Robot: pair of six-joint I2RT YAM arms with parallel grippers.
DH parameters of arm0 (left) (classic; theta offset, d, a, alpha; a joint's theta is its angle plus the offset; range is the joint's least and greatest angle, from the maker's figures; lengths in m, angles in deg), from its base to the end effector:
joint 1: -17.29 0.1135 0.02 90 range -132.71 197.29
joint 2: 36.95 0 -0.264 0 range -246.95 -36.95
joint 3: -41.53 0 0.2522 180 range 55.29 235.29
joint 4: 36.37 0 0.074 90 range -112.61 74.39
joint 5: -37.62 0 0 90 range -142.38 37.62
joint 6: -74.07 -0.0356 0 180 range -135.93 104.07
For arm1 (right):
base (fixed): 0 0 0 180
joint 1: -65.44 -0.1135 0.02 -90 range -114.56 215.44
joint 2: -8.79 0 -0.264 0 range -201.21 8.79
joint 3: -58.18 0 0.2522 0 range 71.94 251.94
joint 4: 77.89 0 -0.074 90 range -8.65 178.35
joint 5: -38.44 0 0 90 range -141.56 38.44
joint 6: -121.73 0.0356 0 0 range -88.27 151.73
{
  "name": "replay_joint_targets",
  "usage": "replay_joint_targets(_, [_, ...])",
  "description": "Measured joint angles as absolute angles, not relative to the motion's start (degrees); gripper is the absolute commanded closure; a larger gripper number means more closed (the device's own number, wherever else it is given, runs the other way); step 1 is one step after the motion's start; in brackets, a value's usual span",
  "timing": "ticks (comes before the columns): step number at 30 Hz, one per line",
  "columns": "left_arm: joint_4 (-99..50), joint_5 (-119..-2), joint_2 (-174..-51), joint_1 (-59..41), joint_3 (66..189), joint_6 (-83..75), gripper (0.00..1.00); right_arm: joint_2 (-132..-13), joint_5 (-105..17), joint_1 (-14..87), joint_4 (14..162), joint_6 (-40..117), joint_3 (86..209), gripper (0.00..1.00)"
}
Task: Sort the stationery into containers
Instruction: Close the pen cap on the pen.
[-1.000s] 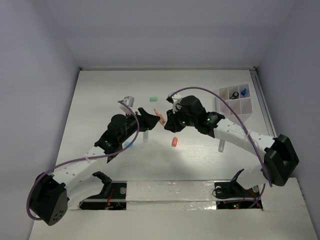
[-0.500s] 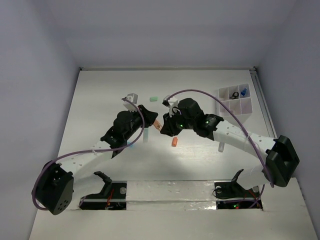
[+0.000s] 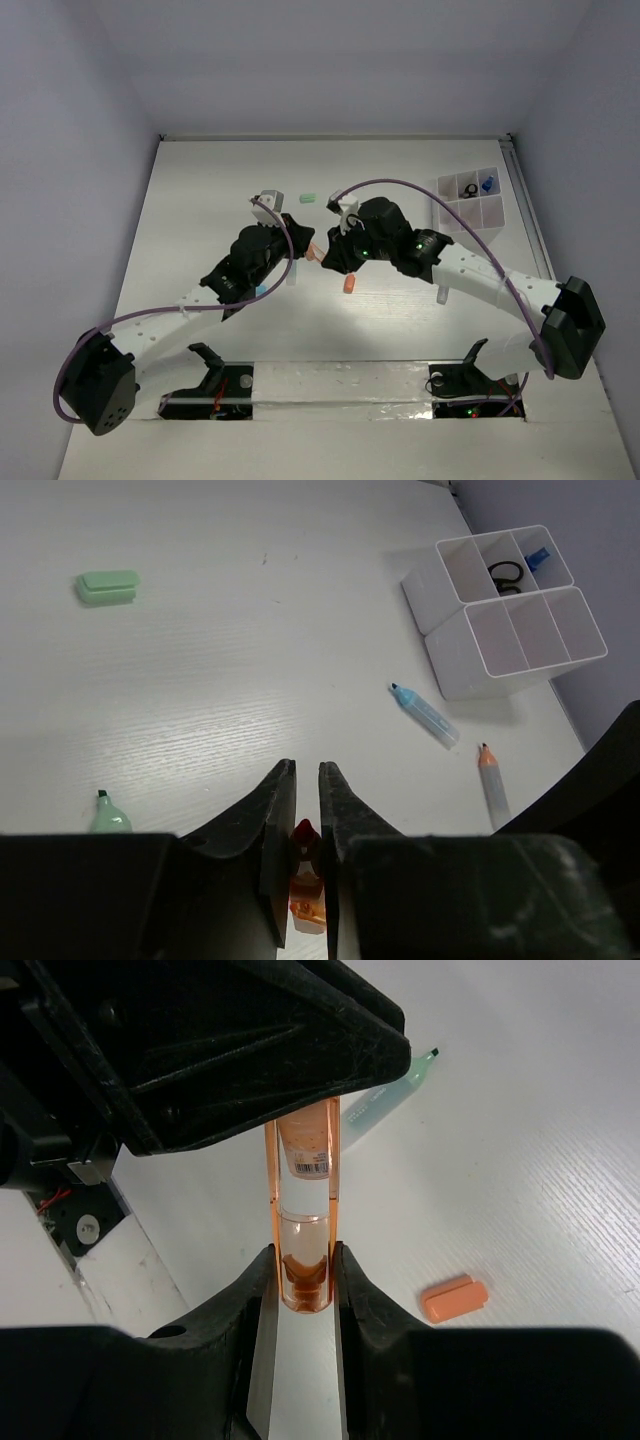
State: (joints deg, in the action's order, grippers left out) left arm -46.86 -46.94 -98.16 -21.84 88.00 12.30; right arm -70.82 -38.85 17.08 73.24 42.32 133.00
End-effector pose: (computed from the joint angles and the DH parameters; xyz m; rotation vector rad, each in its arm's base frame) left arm 0.1929 -0.1526 0.2726 0.0872 1.7071 -0.8117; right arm 0.2029 0.2400 0.2918 -0.8583 2.0930 0.8139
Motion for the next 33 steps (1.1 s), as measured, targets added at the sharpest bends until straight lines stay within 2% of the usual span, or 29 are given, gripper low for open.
replay_joint_targets(4, [-46.1, -45.3, -96.4, -22.8, 88.0, 10.7, 1.0, -69.5, -38.0, 16.9, 71.7, 42.3, 134.0, 1.0])
replay_joint_targets(5, [-46.1, -45.3, -96.1, -22.8, 88.1, 10.2, 0.82, -69.4, -37.6, 16.9, 71.3, 42.3, 134.3, 1.0])
replay_joint_targets(9, [-45.5, -44.5, -95.9, -21.9, 88.7, 6.8, 0.35, -69.2, -35.5, 17.0, 66.0, 42.3, 134.9, 1.0])
replay_joint_targets(12, [-44.0, -43.8, -94.6, -21.3, 88.9, 5.4, 0.22, -69.3, -35.3, 17.0, 60.8, 42.3, 135.6, 1.0])
replay_joint_targets(16, [-41.4, -42.9, -87.8, -21.4, 88.9, 5.3, 0.24, -69.7, -35.7, 17.4, 56.2, 42.3, 138.7, 1.0])
replay_joint_targets(23, [-43.1, -45.8, -76.6, -21.4, 83.3, 7.8, 0.39, -71.3, -37.0, 19.8, 55.1, 43.0, 144.7, 1.0])
replay_joint_targets(33, [-44.3, -50.2, -70.6, -22.5, 70.9, 8.1, 0.39, -72.7, -35.5, 22.4, 51.5, 43.8, 151.9, 1.0])
